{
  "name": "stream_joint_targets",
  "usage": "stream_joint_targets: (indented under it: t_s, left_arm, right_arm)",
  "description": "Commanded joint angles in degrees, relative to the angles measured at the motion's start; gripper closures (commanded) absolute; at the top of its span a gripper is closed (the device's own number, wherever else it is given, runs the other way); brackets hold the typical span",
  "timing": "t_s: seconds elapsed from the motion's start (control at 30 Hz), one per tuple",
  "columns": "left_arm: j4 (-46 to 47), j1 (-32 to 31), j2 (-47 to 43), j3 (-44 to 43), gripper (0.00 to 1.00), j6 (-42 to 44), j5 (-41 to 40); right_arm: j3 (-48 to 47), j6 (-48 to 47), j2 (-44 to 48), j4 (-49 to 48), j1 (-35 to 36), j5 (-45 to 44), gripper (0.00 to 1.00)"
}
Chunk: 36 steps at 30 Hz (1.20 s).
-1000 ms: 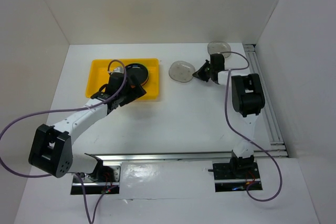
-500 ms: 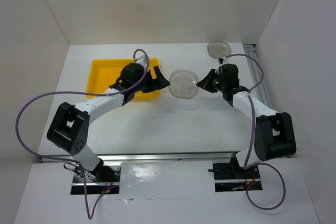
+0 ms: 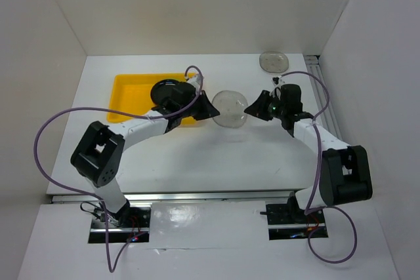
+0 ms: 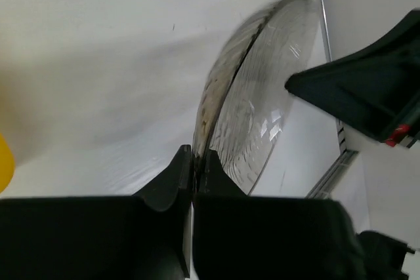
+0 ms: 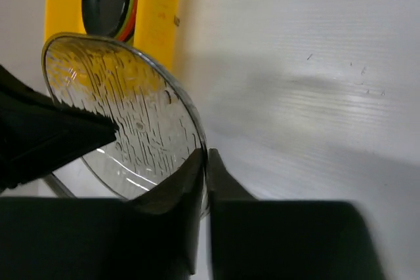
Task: Place the plates into the plastic bin on the countertop
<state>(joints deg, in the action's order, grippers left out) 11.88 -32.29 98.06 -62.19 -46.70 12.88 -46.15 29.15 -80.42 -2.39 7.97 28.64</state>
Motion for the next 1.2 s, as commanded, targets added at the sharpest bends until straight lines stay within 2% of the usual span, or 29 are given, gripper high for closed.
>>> stream_joint_targets:
  t_s: [0.0, 0.03, 0.07, 0.1, 0.2, 0.23, 0.4, 0.47, 0.5, 0.6, 0.77, 0.87, 0.9, 0.97, 1.07, 1.17]
  left_arm:
    - [-3.0, 0.2, -0.5, -4.8, 1.0, 1.9, -8.1]
    - [-8.0, 0.2, -1.1, -5.6, 1.0, 1.9, -10.4]
    - [-11.3, 0.2, -2.3, -7.7, 1.0, 1.4, -15.1]
    - [-14.0, 1.0, -3.0, -8.5, 1.0, 1.3, -16.6]
    - [-19.6, 6.7, -5.3, -8.5, 1.0, -1.5, -17.4]
    - [-19.6, 10.8, -6.8, -7.9, 1.0, -2.2, -17.4]
    - [-15.8, 23.5, -6.2, -5.5, 1.0, -3.0, -7.1]
    - [-12.2, 28.7, -2.3, -5.5, 1.0, -3.5, 1.1]
    - [-11.3, 30.1, -0.6, -6.4, 1.0, -3.5, 5.3]
    - [-9.5, 32.7, 5.8, -8.6, 1.0, -3.5, 9.7]
    - [-10.6, 32.7, 13.2, -13.7, 1.0, -4.1, 10.6]
    - [-12.1, 32.2, 13.2, -13.4, 0.83, -4.1, 8.8]
    - [-12.1, 32.2, 11.7, -12.8, 0.66, -4.1, 8.0]
    - [-12.1, 32.2, 9.9, -10.8, 0.45, -4.1, 6.1]
    - [-12.1, 32.2, 5.8, -8.5, 0.21, -5.2, 3.9]
    - [-14.6, 32.2, 5.2, -8.5, 0.14, -5.8, 2.2]
  right_arm:
    - [0.4, 1.2, 3.2, -2.8, 0.5, 3.2, 0.3]
    - [0.4, 1.2, 4.6, -2.2, 0.5, 0.8, 0.0]
    - [0.4, 1.2, 5.3, -0.1, 0.5, -4.3, 0.0]
    - [0.4, 1.2, 5.9, 0.9, 0.5, -6.9, 0.0]
    - [1.9, 1.2, 7.6, 1.6, -0.9, -11.9, 0.0]
    - [1.9, 1.2, 7.6, 1.6, -0.9, -11.9, 0.0]
    - [4.1, 1.2, 4.8, 0.4, -2.1, -10.0, 0.0]
    - [5.5, 0.7, 4.2, -0.9, -2.6, -8.9, 0.0]
    - [6.1, 0.6, 4.2, -1.6, -2.6, -8.9, 0.0]
    - [6.1, 0.1, 3.6, -2.1, -3.1, -7.6, 0.0]
    - [6.1, -0.4, 3.0, -3.1, -3.1, -8.2, 0.0]
    - [6.1, -0.4, 3.0, -3.1, -3.7, -8.3, 0.0]
    - [6.1, 0.1, 2.5, -3.8, -3.7, -8.3, 0.0]
    - [5.6, 0.1, 2.5, -3.8, -3.7, -8.3, 0.0]
    - [5.5, 1.3, 2.5, -4.5, -3.7, -8.3, 0.0]
    - [5.5, 1.3, 1.9, -4.5, -3.7, -8.8, 0.0]
